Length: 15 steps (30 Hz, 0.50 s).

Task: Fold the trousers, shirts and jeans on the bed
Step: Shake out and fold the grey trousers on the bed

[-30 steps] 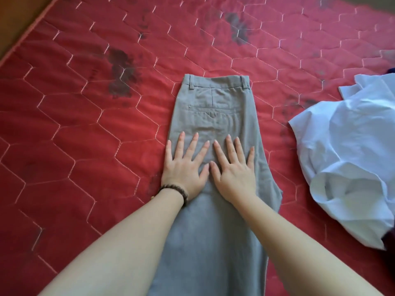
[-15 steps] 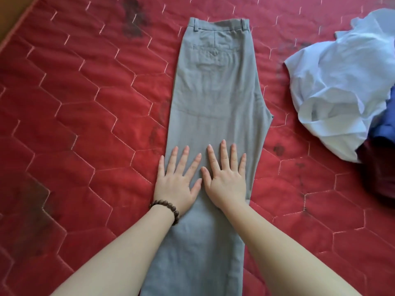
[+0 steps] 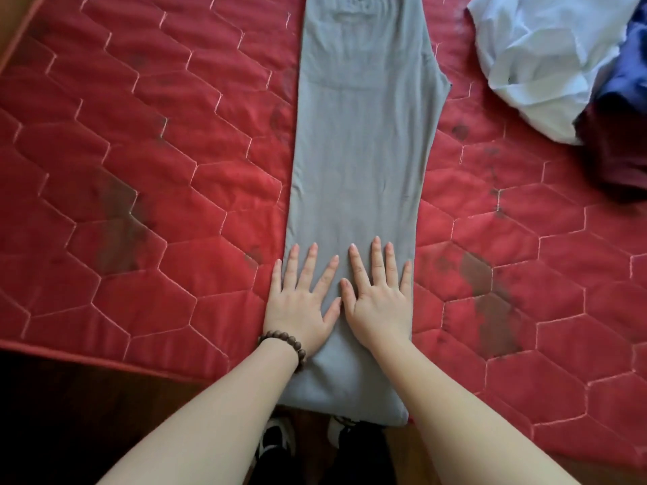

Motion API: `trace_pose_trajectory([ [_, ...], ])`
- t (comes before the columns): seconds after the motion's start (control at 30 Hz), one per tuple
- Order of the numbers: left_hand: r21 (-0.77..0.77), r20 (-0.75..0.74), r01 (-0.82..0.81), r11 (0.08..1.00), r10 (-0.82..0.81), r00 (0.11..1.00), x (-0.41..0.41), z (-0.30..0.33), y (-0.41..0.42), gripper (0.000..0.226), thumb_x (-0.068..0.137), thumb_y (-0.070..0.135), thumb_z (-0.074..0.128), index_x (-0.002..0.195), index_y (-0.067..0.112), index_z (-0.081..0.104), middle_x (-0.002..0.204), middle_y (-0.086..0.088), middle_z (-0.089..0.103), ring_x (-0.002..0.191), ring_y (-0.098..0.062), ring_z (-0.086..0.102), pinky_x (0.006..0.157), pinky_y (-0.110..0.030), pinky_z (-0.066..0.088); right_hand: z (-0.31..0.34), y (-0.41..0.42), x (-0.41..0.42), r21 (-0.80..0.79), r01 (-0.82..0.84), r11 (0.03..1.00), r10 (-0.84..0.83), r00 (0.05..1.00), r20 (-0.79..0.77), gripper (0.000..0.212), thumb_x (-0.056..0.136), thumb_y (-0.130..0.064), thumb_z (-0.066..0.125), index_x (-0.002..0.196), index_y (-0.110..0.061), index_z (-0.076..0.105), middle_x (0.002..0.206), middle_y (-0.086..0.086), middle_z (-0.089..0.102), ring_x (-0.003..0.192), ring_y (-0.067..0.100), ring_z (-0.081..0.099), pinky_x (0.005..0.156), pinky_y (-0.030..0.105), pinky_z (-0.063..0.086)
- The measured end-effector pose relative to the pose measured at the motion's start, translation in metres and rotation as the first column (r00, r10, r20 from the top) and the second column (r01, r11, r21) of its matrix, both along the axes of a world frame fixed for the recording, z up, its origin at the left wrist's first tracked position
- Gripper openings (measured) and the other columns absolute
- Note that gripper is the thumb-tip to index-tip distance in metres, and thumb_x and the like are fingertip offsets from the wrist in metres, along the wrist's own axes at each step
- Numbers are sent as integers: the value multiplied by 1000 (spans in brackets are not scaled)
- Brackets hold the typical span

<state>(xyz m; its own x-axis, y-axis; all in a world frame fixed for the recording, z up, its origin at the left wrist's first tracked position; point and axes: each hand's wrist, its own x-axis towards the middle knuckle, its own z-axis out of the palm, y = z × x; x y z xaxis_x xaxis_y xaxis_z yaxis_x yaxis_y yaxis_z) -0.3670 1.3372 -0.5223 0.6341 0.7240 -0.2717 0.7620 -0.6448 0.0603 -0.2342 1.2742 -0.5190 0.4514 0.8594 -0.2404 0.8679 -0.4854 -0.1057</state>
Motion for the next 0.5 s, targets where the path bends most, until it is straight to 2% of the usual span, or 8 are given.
trace_pose_trajectory([
  [0.17,-8,9,15,1000,-15,1000,-39,1,-63,68,90,63,14,152,35,4,160,-8,-4,146,-33,-10,117,-55,5,0,-69,-44,-18,16,1000,-16,1000,16,59,96,-50,17,151,-31,8,160,7,4,148,22,-2,118,51,-2],
  [0.3,-18,19,17,1000,-16,1000,-58,-1,-102,66,93,61,16,152,32,13,160,-12,3,147,-36,-3,116,-58,11,-2,-113,-64,-4,-2,1000,2,1000,9,59,97,-45,24,152,-23,21,159,11,13,148,25,7,117,51,7],
  [0.43,-75,-12,21,997,-22,1000,-74,5,-132,72,89,64,26,152,32,13,160,-12,2,146,-38,-4,115,-60,12,5,-143,-78,-36,-19,999,17,999,-42,60,98,-45,24,152,-19,19,160,11,8,148,27,4,117,46,5],
  [0.5,-117,-18,28,993,-30,999,-77,14,-142,75,87,64,31,152,31,15,160,-13,3,146,-38,-4,114,-60,11,13,-150,-80,-61,-50,997,44,995,-92,61,98,-47,21,153,-20,12,160,9,-1,147,27,-5,119,44,1],
])
